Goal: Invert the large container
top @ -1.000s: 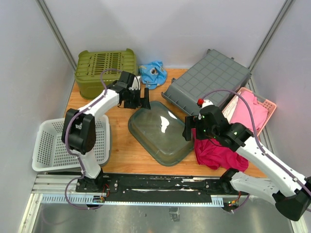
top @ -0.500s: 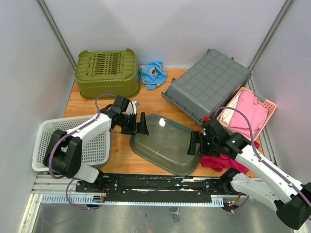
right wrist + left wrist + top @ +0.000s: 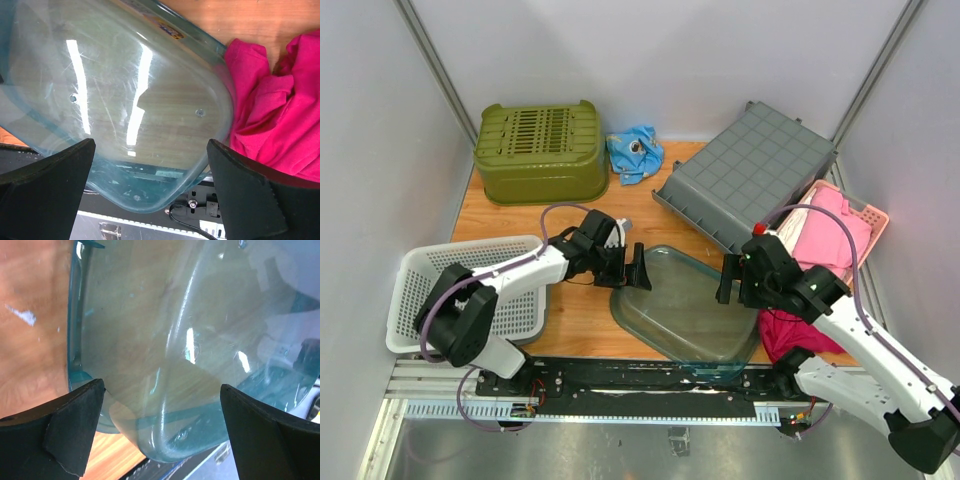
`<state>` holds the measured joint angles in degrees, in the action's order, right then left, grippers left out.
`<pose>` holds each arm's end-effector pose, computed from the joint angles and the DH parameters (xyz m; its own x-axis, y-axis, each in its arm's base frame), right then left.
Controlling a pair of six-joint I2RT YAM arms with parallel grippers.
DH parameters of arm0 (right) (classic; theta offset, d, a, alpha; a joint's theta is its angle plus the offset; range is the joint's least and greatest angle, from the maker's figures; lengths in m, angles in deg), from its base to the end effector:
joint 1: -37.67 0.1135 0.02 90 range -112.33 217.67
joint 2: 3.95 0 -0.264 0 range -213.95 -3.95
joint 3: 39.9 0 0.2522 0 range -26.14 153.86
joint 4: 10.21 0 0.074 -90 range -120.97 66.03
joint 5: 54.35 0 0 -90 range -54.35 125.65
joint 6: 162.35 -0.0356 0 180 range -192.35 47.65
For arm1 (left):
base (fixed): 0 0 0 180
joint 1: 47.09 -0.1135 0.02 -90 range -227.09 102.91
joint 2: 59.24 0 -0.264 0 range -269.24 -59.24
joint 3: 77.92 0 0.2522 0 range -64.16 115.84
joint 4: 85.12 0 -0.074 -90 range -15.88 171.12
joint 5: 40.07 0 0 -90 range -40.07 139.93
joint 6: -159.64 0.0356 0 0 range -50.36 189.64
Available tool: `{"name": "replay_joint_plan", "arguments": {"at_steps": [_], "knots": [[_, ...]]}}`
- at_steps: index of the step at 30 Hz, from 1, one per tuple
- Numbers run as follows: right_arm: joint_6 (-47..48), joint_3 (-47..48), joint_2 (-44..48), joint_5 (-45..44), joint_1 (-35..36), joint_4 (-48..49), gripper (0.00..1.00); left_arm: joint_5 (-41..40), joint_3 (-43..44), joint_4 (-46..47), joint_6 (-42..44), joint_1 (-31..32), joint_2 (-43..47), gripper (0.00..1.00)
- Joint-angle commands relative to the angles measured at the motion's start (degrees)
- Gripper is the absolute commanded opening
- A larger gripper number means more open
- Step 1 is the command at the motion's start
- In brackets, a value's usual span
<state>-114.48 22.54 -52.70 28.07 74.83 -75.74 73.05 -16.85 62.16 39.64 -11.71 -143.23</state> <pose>0.1291 0.0920 0.2857 -0.8228 0.2107 -0.5278 0.0245 0.9410 0.3375 0.2242 -0.1763 0.1897 -0.9395 0.1032 -0.3267 0.2811 0.7772 -0.5629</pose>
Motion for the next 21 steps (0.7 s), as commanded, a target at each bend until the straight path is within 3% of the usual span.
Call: {"name": "replay_joint_plan", "arguments": {"at_steps": [1, 7, 14, 17, 21], "knots": [[1.2, 0.9, -0.3, -1.5, -0.9, -1.3, 0.96, 5.3, 0.8, 9.6, -8.4, 4.9, -4.2, 0.99], [3.5, 0.9, -0.2, 1.6, -0.9, -2.7, 0.94, 2.3, 5.5, 8.3, -8.5, 5.8, -6.5, 0.99], [-8.5, -5.4, 4.2, -4.6, -0.9, -16.1, 0.96, 0.5, 4.9, 4.6, -6.6, 5.7, -6.9, 0.99], [-12.7, -9.3, 5.3, -1.2, -1.0, -13.6, 0.97, 0.3, 4.1, 4.0, -6.4, 5.8, -6.6, 0.99], [-13.8, -15.4, 8.2, 8.9, -1.2, -1.0, 0.97, -0.3, 3.5, 2.9, -5.6, 5.8, -6.1, 0.99]]}}
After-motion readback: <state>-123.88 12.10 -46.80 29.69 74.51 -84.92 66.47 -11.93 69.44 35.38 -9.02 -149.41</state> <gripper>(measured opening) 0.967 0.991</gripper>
